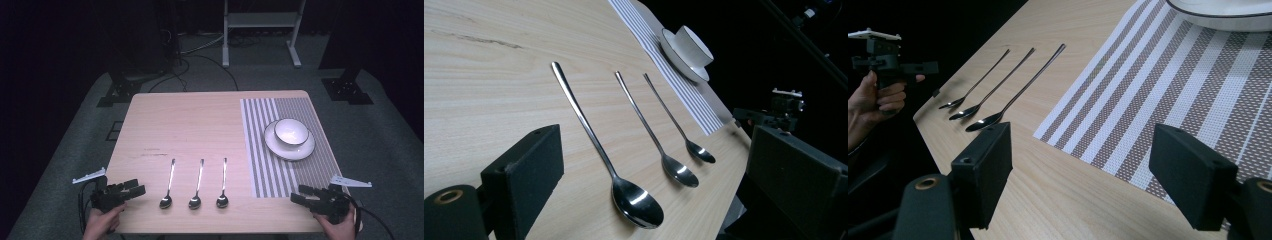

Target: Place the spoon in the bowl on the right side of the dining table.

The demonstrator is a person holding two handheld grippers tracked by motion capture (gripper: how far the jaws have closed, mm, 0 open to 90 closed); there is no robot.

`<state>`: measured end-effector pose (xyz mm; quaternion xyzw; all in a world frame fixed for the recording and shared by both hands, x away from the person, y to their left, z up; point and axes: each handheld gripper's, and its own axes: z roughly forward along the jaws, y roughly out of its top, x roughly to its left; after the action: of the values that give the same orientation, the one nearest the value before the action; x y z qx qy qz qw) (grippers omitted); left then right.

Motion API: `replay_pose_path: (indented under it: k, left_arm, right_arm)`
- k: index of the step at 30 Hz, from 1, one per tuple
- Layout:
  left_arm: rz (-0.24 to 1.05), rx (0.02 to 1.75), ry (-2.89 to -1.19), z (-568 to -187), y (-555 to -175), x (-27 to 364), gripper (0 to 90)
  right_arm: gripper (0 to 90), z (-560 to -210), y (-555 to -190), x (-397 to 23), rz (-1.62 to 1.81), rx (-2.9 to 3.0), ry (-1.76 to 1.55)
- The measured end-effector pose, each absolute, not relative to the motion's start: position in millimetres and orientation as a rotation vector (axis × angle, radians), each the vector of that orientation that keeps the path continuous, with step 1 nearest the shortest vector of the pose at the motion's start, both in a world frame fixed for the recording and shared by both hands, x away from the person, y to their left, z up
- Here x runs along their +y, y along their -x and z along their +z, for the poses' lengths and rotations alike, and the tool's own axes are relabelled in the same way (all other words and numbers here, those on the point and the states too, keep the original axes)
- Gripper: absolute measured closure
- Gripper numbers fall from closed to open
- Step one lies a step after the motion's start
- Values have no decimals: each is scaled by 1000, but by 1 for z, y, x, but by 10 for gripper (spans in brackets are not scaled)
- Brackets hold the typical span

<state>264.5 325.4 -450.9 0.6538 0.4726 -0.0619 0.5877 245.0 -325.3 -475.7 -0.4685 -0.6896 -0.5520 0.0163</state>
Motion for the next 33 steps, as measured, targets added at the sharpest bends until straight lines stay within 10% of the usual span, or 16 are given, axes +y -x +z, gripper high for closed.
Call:
replay_pose_path:
  k: [33]
  left_arm:
    - [-280,1013,-1594,-451,-273,272,68]
  right_arm:
    - [240,-476,-248,-318,-1699,-2164,1453]
